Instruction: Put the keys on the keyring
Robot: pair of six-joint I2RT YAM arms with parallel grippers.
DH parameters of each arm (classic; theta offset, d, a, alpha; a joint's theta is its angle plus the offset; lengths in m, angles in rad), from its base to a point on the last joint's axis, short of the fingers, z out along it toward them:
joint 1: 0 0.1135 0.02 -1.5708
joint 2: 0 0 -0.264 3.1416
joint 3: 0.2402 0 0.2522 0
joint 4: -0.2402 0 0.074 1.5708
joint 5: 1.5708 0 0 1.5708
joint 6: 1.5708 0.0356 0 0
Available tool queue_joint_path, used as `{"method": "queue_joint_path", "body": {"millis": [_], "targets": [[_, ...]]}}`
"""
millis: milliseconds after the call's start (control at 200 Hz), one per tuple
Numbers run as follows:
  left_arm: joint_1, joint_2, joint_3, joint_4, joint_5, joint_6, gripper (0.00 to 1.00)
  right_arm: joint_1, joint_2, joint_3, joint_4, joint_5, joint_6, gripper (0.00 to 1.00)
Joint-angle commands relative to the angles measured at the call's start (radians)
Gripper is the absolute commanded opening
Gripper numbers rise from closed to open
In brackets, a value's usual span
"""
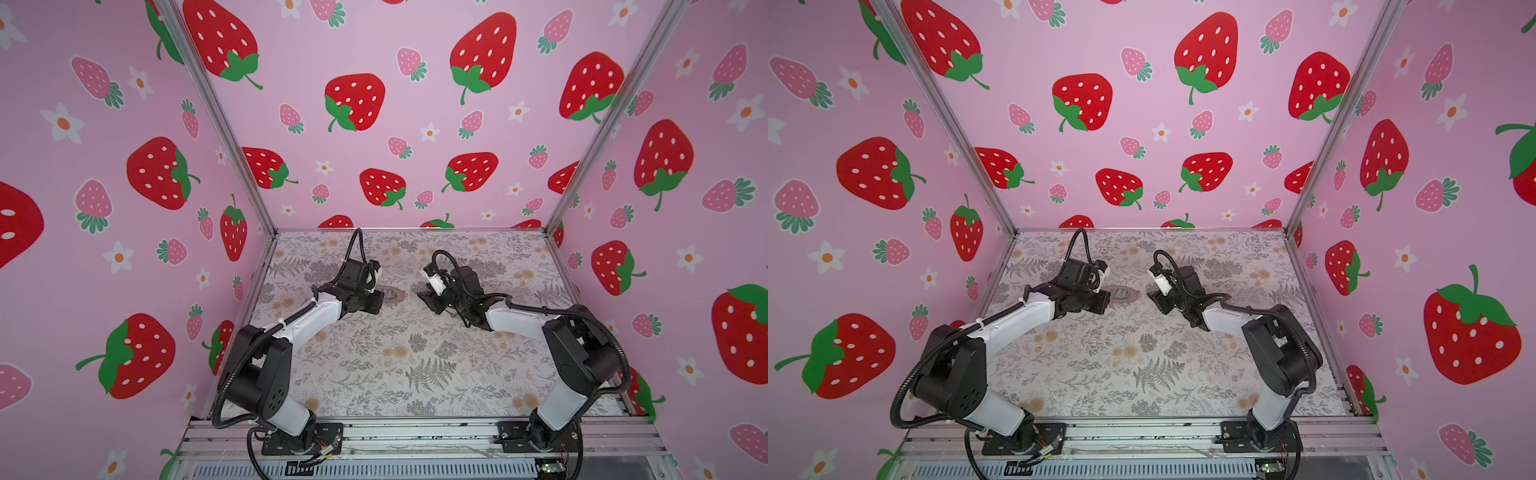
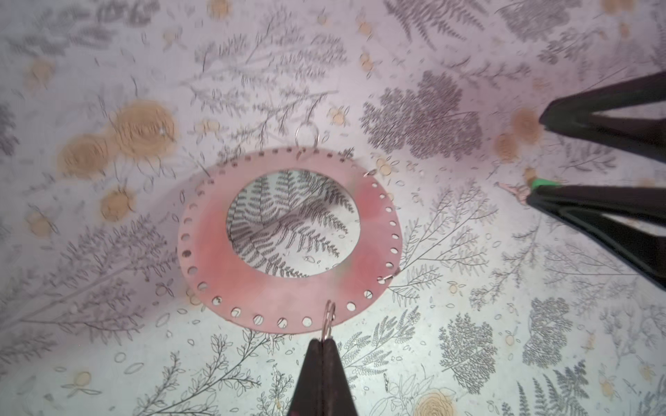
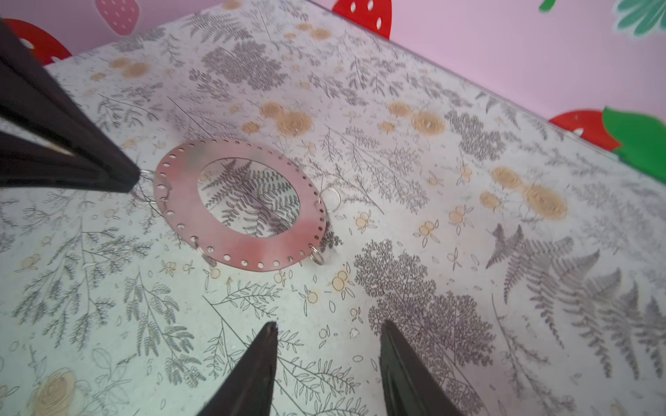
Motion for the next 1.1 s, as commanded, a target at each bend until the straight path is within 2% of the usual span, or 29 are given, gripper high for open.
{"method": "queue_joint_path", "body": {"millis": [0, 355, 590, 851, 1096], "targets": [[-0.003, -0.045, 0.077, -0.018, 0.059, 0.118, 0.0, -0.015, -0.063, -0.007, 0.078, -0.081, -0.111, 0.49], [-0.003, -0.129, 0.191, -0.013, 0.195, 0.236, 0.0, -0.039, -0.151, 0.035, 0.065, -0.165, -0.234, 0.46], [-0.011, -0.19, 0.188, 0.045, 0.305, 0.279, 0.0, -0.055, -0.194, 0.066, 0.07, -0.321, -0.247, 0.44], [-0.032, -0.196, 0.163, 0.134, 0.384, 0.413, 0.0, -0.081, -0.23, 0.076, 0.053, -0.433, -0.308, 0.39], [-0.043, -0.247, 0.009, 0.407, 0.423, 0.513, 0.0, -0.097, -0.271, 0.056, 0.012, -0.455, -0.348, 0.39]]}}
